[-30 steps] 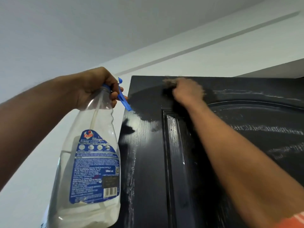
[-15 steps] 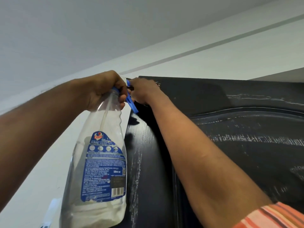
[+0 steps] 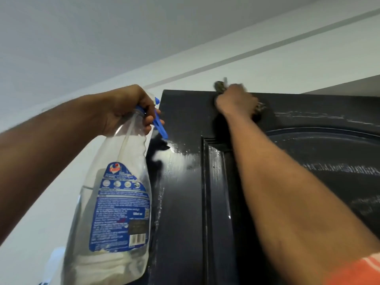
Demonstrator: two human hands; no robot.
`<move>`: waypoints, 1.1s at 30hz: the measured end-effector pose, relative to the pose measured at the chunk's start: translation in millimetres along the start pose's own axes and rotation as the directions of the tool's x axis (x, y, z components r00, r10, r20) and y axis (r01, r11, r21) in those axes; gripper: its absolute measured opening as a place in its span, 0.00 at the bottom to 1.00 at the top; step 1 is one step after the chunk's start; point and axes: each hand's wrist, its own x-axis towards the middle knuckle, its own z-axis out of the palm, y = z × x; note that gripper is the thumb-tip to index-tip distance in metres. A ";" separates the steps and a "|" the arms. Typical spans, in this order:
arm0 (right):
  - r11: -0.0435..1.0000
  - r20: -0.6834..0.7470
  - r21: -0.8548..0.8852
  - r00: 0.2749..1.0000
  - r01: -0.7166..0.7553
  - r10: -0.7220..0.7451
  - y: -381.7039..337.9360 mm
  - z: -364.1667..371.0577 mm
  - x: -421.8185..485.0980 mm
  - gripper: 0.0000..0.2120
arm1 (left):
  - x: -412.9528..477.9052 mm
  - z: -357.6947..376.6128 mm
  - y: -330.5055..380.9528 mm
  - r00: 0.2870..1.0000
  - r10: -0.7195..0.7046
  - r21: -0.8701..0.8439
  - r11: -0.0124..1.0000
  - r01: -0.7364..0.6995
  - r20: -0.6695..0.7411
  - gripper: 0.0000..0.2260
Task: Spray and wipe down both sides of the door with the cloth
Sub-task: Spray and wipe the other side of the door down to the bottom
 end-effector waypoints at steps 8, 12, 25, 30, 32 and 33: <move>0.774 0.274 0.117 0.728 0.623 -0.628 -13.8 -0.7 -41.6 0.18 | 3.0 40.0 3.6 0.999 -0.029 0.011 1.000 0.028 0.036 0.11; 0.933 0.239 0.041 0.903 0.357 -0.356 96.7 -33.6 0.5 0.19 | -1.8 74.0 11.4 0.999 0.003 0.013 1.000 -0.003 0.038 0.10; 0.998 0.048 0.042 0.998 0.048 -0.050 199.5 -57.9 33.5 0.18 | -12.8 200.8 15.8 0.993 -0.034 -0.012 0.999 0.035 0.111 0.08; 0.821 0.304 0.141 0.765 0.553 -0.567 154.0 -53.8 7.6 0.20 | -16.3 229.6 20.2 0.989 -0.041 -0.038 0.998 0.047 0.143 0.09; 0.848 0.318 0.114 0.790 0.517 -0.524 180.4 -60.2 21.4 0.19 | -17.6 233.7 23.4 0.984 -0.057 -0.024 0.998 0.062 0.168 0.08; 0.884 0.295 0.083 0.836 0.460 -0.463 198.8 -65.3 32.9 0.19 | -17.3 234.9 25.3 0.982 -0.061 -0.028 0.997 0.067 0.176 0.08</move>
